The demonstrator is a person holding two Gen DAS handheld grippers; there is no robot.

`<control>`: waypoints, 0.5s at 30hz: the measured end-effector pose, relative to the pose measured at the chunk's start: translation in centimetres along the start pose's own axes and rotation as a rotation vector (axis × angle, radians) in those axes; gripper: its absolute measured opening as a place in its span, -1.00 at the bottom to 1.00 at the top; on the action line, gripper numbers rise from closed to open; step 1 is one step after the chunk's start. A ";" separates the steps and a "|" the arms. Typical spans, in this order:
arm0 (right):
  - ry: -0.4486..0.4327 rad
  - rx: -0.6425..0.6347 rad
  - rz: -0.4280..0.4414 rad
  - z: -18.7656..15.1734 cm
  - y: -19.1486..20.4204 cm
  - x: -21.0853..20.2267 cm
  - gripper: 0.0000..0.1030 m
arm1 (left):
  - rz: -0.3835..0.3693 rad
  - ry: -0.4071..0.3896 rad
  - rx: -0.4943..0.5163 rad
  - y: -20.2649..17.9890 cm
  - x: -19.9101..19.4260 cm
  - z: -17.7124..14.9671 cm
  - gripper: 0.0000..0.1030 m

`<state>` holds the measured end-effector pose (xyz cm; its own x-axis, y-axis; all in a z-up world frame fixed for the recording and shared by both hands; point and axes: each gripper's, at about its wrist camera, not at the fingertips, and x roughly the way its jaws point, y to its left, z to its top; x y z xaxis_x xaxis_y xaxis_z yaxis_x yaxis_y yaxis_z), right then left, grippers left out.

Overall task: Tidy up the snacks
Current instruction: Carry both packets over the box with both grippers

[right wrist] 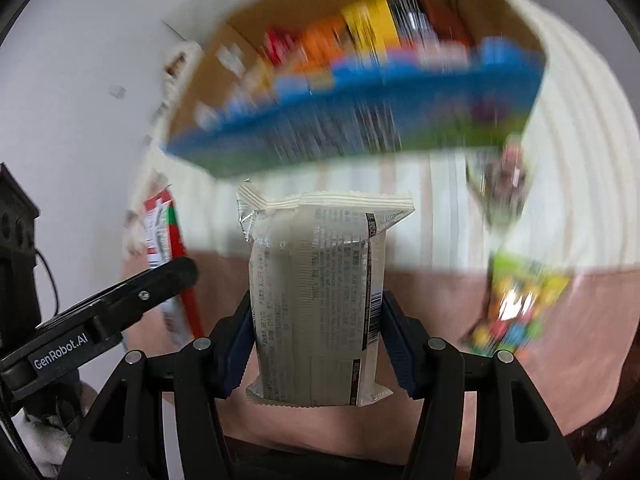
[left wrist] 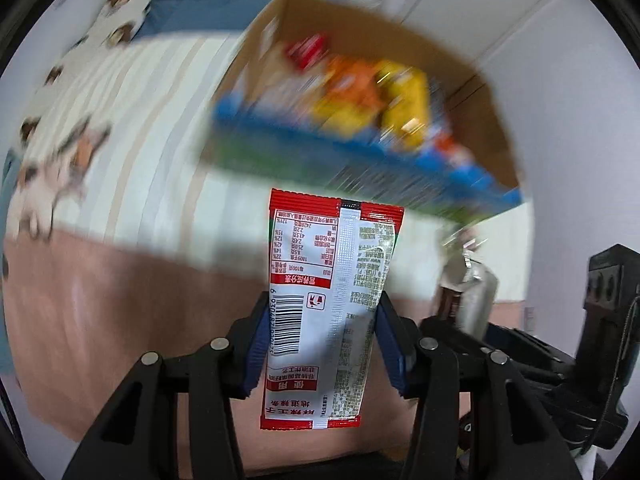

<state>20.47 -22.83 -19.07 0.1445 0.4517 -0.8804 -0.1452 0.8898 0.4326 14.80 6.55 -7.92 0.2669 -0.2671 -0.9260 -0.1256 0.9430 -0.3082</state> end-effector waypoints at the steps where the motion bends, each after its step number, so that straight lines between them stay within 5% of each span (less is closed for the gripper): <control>1: -0.028 -0.001 0.020 1.3 0.1 -1.7 0.19 | -0.017 -0.020 0.021 -1.0 -0.8 1.4 -0.10; 6: -0.137 -0.018 0.036 7.9 1.9 -5.9 0.19 | -0.052 -0.084 0.086 -3.4 -2.5 8.4 -0.10; 10: -0.196 -0.049 -0.059 13.9 2.0 -6.0 0.19 | -0.024 -0.089 0.117 -5.2 -1.4 14.7 -0.10; 15: -0.166 -0.046 -0.178 19.9 -0.5 -4.5 0.19 | 0.044 -0.044 0.110 -5.1 2.5 20.8 -0.09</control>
<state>39.41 -23.98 -11.43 0.3303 0.2955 -0.8964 -0.1467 0.9543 0.2606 36.00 5.16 -4.13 0.3051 -0.2182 -0.9270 -0.0332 0.9704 -0.2393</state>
